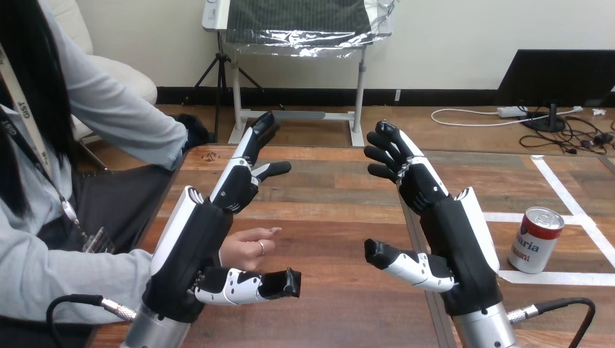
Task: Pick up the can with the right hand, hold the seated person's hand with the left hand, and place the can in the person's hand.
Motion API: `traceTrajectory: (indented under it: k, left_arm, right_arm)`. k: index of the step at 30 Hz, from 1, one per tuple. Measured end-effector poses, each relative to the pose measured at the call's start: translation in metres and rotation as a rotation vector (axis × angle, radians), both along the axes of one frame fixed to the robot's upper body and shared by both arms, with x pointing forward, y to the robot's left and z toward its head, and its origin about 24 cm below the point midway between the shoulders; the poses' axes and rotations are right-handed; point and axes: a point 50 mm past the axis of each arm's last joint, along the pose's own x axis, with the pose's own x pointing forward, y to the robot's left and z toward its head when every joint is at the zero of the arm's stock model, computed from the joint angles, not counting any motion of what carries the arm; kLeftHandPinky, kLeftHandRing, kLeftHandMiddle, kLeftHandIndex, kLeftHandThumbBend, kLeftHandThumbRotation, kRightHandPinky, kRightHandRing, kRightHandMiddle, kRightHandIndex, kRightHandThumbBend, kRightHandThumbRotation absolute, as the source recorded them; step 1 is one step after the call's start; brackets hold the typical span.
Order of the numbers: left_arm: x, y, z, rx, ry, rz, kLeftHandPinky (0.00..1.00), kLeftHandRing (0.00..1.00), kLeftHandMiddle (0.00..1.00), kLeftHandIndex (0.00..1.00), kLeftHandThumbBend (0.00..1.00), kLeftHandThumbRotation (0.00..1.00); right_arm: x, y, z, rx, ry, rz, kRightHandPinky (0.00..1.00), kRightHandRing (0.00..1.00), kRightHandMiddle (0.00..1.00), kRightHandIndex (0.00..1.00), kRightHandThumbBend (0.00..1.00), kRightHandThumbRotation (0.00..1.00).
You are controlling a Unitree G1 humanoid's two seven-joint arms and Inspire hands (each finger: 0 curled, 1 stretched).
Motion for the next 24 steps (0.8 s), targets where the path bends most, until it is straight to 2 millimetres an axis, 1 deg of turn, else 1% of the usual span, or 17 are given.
traceTrajectory:
  k: [13, 24]
  left_arm:
    - [0.0005, 0.0008, 0.0005, 0.012, -0.008, 0.020, 0.80, 0.97, 1.00, 1.00, 1.00, 0.62]
    - [0.0005, 0.0009, 0.0007, 0.006, -0.010, 0.026, 0.79, 0.97, 1.00, 1.00, 1.00, 0.62]
  right_arm:
    - [0.0002, -0.0008, 0.0003, 0.008, 0.000, -0.004, 0.86, 0.90, 0.92, 0.92, 1.00, 0.64]
    - [0.0018, -0.0042, 0.0023, 0.032, -0.007, -0.020, 0.86, 0.90, 0.92, 0.92, 1.00, 0.63]
